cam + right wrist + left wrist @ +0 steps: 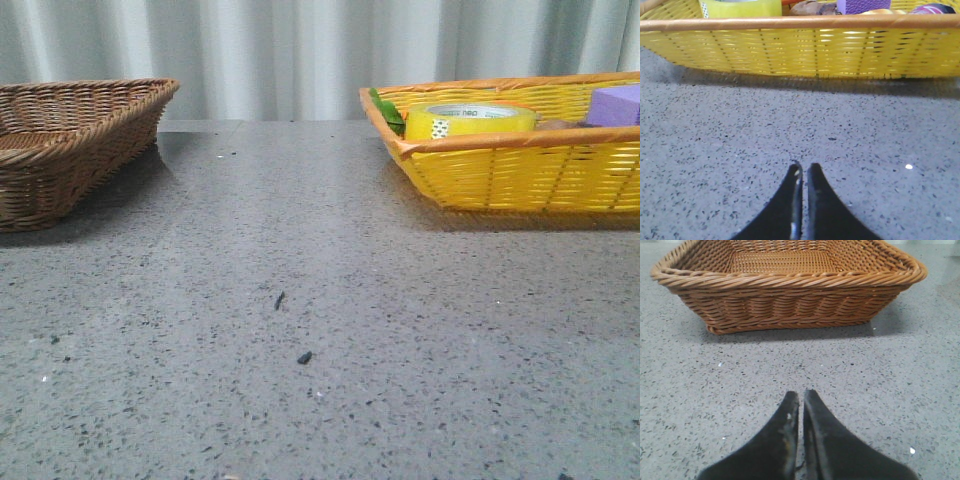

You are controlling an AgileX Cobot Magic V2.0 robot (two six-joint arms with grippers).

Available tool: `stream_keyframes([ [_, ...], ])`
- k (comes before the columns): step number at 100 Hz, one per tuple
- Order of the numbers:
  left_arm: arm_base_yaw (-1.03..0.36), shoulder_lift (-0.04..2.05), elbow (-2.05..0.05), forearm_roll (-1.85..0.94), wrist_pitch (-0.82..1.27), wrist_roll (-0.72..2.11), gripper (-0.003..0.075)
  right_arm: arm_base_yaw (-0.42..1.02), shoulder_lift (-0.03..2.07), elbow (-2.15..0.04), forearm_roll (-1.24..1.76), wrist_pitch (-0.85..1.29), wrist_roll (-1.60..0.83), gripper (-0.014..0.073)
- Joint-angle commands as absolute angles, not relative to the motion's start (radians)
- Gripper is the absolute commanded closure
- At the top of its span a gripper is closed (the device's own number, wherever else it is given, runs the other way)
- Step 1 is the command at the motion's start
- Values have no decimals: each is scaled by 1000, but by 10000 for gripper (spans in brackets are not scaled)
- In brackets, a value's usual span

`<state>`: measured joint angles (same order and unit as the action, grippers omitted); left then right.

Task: Transfer tape with both arms

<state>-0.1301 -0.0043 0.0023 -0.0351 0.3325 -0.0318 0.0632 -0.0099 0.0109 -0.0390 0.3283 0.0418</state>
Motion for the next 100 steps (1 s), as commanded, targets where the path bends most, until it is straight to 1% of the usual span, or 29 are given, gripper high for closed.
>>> stream_keyframes([
  [1, -126, -32, 14, -45, 273, -41, 741, 59, -29, 33, -54, 322, 38, 656],
  [29, -126, -32, 14, -45, 273, -41, 741, 59, -29, 33, -57, 321, 38, 656],
  [46, -126, -32, 14, -51, 253, -41, 741, 59, -29, 33, -131, 232, 38, 656],
  [53, -126, -32, 14, -151, 214, -41, 741, 59, -29, 33, -131, 188, 38, 656],
  [63, -126, -32, 12, -447, 173, -41, 741, 59, -29, 33, -109, 72, 38, 656],
  [70, -126, -32, 12, -528, 158, -41, 741, 59, -29, 33, -29, -22, 38, 656],
  [75, -126, -32, 12, -562, 141, -41, 741, 59, -29, 33, 39, -76, 38, 656],
  [82, -126, -32, 12, -589, 111, -41, 741, 59, -29, 33, 99, -97, 38, 656],
  [100, -126, -32, 12, -591, 85, -41, 741, 59, -29, 33, 111, -14, 38, 656],
])
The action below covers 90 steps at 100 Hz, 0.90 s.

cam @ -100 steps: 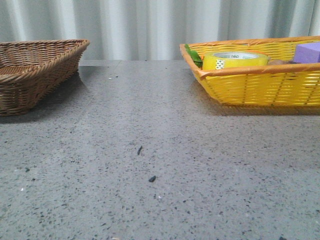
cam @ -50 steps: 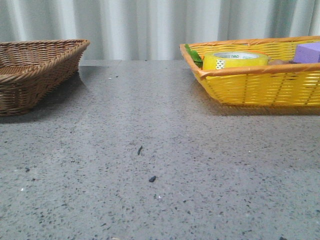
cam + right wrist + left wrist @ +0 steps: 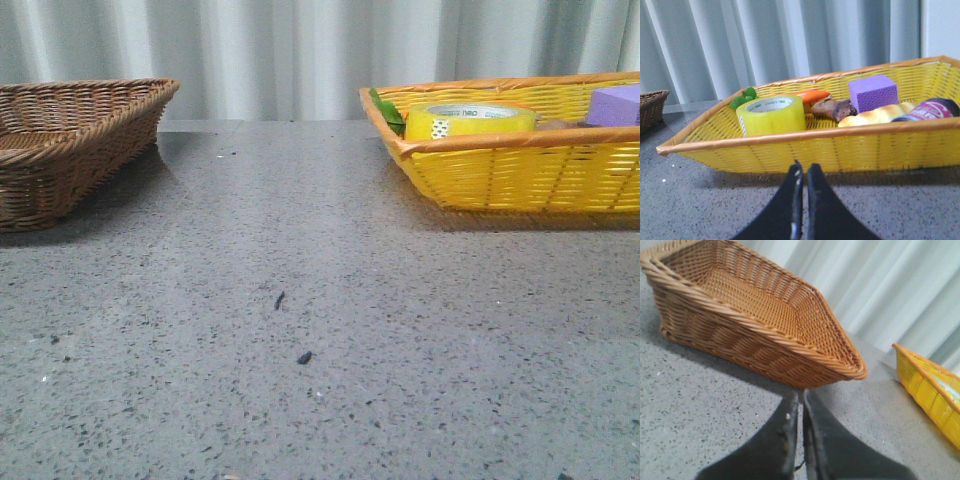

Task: Transfer tape with both arms

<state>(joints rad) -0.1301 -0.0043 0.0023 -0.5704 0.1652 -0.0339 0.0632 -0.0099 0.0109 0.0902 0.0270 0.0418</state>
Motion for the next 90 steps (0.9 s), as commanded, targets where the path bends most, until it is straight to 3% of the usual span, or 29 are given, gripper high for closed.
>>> stream_keyframes([
  [1, -126, -32, 12, -591, 87, -41, 741, 59, -29, 33, 110, -14, 38, 656],
  [71, -126, -32, 12, -601, 108, -41, 741, 59, -29, 33, 140, -27, 38, 656],
  [90, -126, -32, 10, -743, -106, -41, 741, 59, -29, 14, 512, -116, 61, 656],
])
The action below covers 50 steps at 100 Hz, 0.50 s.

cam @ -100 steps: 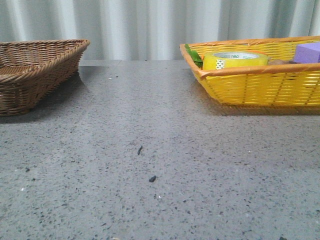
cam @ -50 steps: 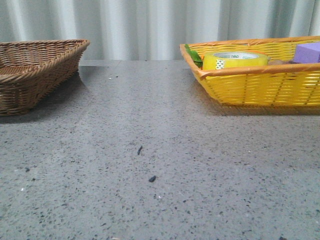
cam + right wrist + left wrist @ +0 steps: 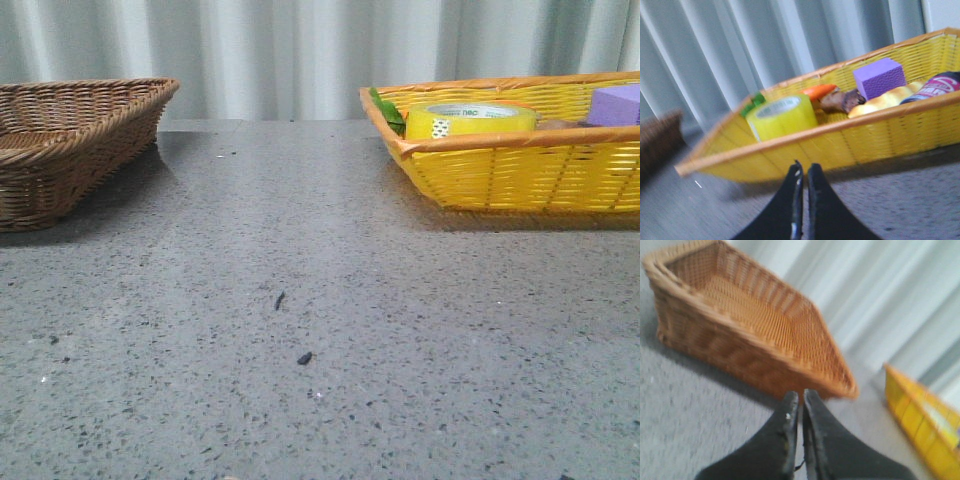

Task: Transfer tape with both arms

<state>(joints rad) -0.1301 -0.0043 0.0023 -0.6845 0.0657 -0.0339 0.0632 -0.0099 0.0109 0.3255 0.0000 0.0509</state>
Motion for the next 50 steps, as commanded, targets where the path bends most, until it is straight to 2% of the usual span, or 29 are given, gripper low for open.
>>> stream_keyframes([
  [1, -126, -32, 10, -743, -123, -41, 741, 59, -29, 12, 522, -116, 61, 656],
  [11, -126, -27, -25, -734, -132, -35, 741, 61, -29, -47, 547, -80, 61, 656],
  [34, -126, 147, -278, -444, 229, -32, 734, 61, 100, -321, 460, 121, -41, 656],
  [41, -126, 232, -379, -361, 317, -29, 682, 61, 197, -431, 434, 214, -95, 653],
  [50, -126, 344, -498, -329, 408, 32, 528, 61, 336, -584, 430, 367, -166, 650],
])
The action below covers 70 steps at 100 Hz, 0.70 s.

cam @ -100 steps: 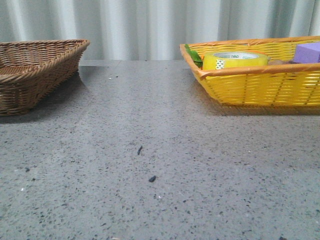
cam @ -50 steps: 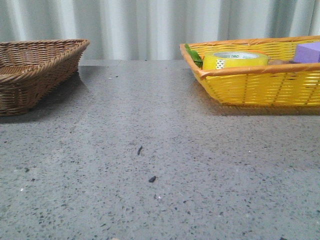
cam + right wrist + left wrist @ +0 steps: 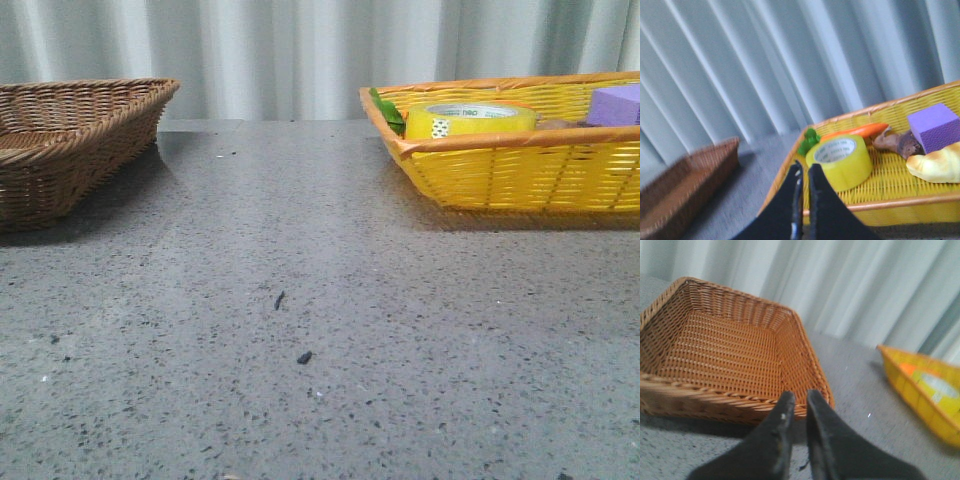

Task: Transfer tape with both arms

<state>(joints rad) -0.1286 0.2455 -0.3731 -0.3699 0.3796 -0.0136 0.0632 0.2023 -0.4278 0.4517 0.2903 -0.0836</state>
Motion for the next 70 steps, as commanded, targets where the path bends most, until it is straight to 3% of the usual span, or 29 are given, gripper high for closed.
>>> stream_keyframes([
  [1, -126, 352, -507, -329, 414, 40, 498, 61, 360, -596, 430, 391, -173, 649],
  [10, -126, 438, -595, -329, 474, 98, 325, 61, 516, -752, 430, 565, -191, 559],
  [15, -126, 466, -624, -329, 487, 101, 276, 61, 598, -831, 430, 653, -191, 471],
  [25, -135, 487, -642, -331, 483, 101, 270, 61, 757, -982, 430, 774, -191, 290],
  [32, -146, 487, -642, -331, 483, 101, 280, 63, 862, -1068, 430, 817, -234, 217],
  [70, -171, 487, -642, -331, 483, 101, 281, 152, 1340, -1442, 381, 927, -321, 202],
])
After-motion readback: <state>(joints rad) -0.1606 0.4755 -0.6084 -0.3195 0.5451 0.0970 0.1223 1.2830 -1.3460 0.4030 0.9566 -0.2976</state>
